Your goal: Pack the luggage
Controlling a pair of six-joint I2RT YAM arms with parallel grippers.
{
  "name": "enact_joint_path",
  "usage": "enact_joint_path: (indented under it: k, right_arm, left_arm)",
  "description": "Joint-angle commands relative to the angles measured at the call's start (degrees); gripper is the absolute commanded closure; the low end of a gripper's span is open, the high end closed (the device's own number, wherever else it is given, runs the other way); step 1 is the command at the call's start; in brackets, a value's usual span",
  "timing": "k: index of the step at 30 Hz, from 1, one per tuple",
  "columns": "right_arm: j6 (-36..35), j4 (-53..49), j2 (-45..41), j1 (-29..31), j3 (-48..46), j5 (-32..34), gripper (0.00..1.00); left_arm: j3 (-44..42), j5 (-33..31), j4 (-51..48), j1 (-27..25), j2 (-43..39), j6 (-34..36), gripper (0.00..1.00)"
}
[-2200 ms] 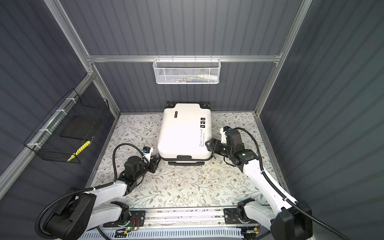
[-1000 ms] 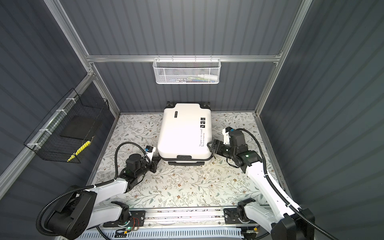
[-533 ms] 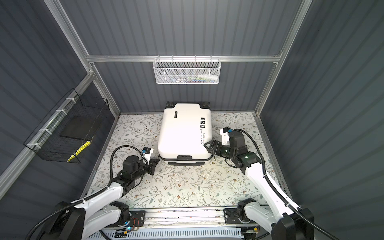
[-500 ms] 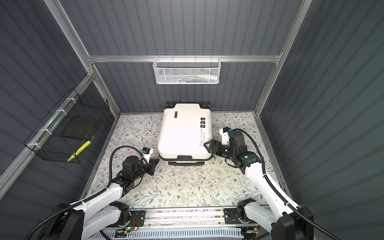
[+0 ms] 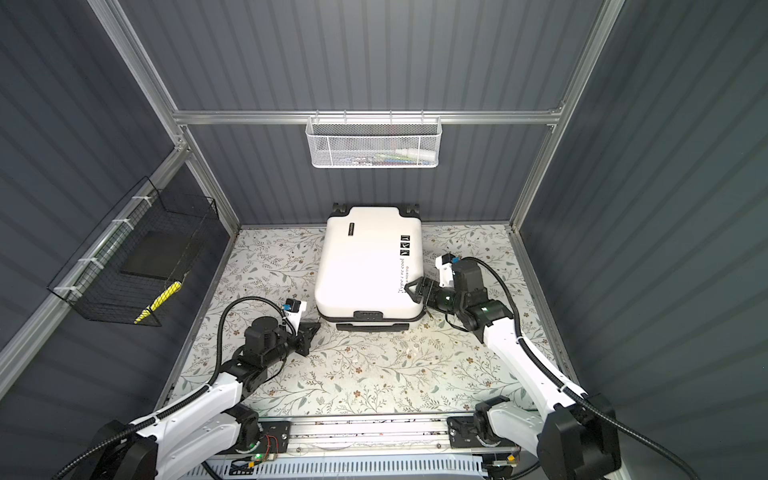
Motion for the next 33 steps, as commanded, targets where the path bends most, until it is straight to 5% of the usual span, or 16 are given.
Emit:
enact_joint_path:
  k: [1,19,33]
  right_arm:
    - [0.4,0.8,1.9,1.3,-0.7,0.0,0.18]
    - [1.2,1.6,2.6,3.7,-0.8,0.4,0.21]
    - [1.7,1.7,2.9,3.9,0.0,0.0,0.24]
  left_arm:
    - [-0.1,1.2,-0.3,-4.7,-1.0,0.7,1.00]
    - [2.1,2.2,3.0,-12.8,0.5,5.1,1.00]
    - [1.6,1.6,-0.3,-13.7,-8.1,4.5,1.00]
